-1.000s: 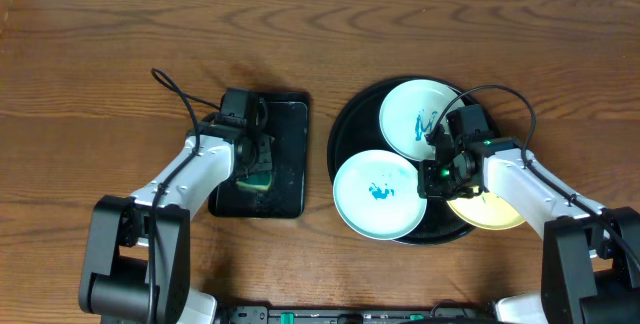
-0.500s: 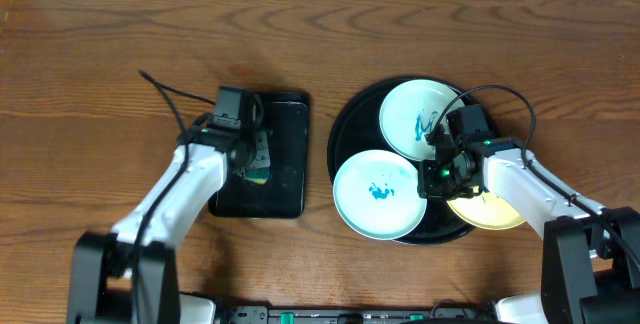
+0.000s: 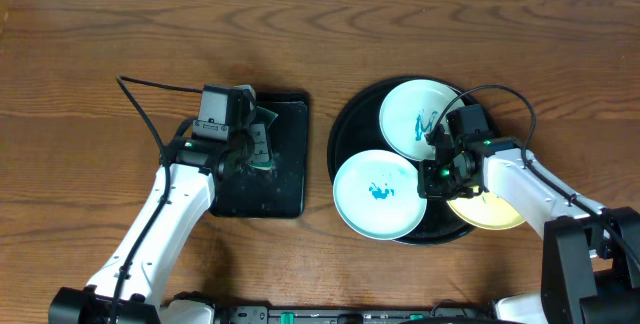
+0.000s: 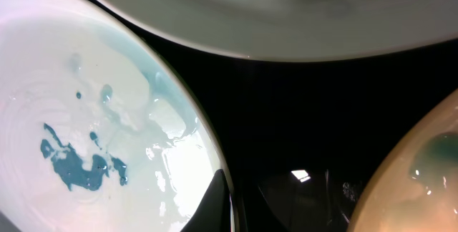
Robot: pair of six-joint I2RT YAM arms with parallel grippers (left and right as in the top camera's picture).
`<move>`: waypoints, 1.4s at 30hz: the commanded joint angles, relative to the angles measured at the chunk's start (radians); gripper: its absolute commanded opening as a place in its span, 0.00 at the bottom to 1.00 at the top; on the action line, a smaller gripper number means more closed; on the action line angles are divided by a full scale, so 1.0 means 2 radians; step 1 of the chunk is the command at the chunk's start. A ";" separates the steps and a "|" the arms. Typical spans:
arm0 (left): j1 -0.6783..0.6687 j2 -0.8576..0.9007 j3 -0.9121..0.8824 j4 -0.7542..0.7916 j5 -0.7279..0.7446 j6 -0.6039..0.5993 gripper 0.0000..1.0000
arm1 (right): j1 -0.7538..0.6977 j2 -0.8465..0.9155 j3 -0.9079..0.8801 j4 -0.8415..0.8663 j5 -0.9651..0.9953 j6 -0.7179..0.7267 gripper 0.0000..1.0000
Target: Clean dirty plates on tray and stack at the side
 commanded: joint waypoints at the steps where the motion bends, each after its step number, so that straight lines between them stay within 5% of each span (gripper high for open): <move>1: 0.000 -0.001 -0.004 -0.001 0.005 -0.001 0.08 | 0.005 0.005 0.007 0.002 0.031 0.012 0.01; 42: 0.000 0.001 -0.004 -0.010 0.007 -0.003 0.08 | 0.005 0.005 0.007 0.001 0.031 0.011 0.01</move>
